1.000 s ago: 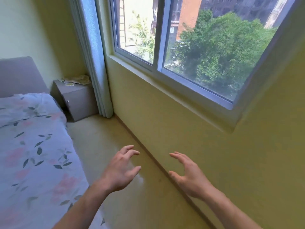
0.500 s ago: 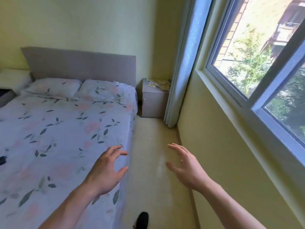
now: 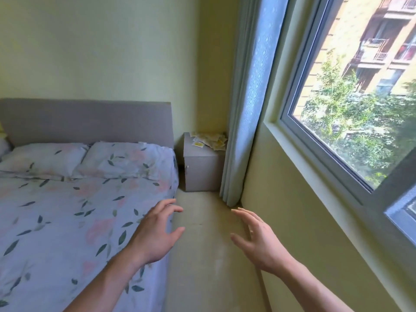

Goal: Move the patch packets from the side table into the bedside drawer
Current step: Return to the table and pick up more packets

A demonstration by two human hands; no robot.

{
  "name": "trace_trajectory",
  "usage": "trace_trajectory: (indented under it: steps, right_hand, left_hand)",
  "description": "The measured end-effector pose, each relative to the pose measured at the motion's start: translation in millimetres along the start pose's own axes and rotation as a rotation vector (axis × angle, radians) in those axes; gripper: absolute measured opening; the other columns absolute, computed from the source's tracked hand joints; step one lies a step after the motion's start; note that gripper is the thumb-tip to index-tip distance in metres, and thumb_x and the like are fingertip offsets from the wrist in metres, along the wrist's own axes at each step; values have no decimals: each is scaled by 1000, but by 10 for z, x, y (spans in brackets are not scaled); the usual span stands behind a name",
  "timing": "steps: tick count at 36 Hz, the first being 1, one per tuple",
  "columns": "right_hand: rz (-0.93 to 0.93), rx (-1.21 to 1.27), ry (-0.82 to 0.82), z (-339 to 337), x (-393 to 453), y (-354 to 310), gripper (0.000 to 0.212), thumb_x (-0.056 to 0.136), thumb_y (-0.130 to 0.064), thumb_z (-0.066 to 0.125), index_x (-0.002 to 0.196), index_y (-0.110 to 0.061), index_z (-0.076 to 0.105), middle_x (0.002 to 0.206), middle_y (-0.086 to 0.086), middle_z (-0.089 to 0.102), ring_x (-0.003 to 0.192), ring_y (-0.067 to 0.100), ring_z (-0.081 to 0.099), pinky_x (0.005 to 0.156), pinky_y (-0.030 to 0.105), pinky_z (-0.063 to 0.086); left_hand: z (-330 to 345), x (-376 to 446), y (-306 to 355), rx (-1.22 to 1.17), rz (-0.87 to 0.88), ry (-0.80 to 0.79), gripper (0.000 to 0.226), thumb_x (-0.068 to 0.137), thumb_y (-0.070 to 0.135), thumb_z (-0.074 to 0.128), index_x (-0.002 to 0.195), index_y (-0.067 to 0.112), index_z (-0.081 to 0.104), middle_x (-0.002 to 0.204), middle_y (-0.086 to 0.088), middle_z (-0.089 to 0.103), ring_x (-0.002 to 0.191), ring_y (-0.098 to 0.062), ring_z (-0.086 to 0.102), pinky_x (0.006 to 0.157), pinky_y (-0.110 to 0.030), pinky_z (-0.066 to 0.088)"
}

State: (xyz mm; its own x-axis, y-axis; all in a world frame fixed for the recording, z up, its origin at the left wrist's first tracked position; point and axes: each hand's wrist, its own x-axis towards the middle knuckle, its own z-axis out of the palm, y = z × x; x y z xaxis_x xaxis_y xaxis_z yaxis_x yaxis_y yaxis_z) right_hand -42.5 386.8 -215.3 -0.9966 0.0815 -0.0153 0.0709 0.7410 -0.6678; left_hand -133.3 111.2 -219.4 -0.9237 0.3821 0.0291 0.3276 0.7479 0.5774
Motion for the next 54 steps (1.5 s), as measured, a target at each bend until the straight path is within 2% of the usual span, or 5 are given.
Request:
trace_trajectory:
  steps: [15,20,26,30,54]
  right_hand:
    - [-77,4,-106,-583,2858,769,62,88,-38,66,146,-33,44,154,-14,38,142,-1,33,117,25,32]
    - [-129,-23,-159,-687,3862,747,62,90,-35,67,147,-28,45,152,-13,40,143,2,33,114,11,18]
    - [-177,13,-232,-517,4902,662,60,90,-38,66,146,-33,45,152,-15,40,140,5,38,117,32,34]
    - [-179,-6,-257,-361,5589,677,60,90,-38,65,146,-33,44,152,-14,39,140,6,37,116,31,35]
    - [192,60,-177,-211,9082,1677,57,86,-29,68,140,-26,50,135,-4,51,127,13,49,105,17,34]
  left_hand:
    - [189,2503,-37,40,-72,17,37,89,42,69,124,39,56,146,24,34,131,-3,44,106,-18,31]
    - [41,3074,-199,42,-155,73,36,90,42,68,123,41,54,145,24,33,133,-3,43,105,-21,33]
    - [-49,3725,-577,27,-257,110,35,91,42,67,123,42,53,139,29,30,133,-2,40,103,-20,31]
    - [-82,4288,-916,21,-289,103,35,91,43,68,122,41,52,143,25,32,132,-4,42,105,-22,34]
    - [181,8639,-1618,-18,-148,-176,40,87,38,67,125,35,57,137,22,42,128,0,45,106,-20,34]
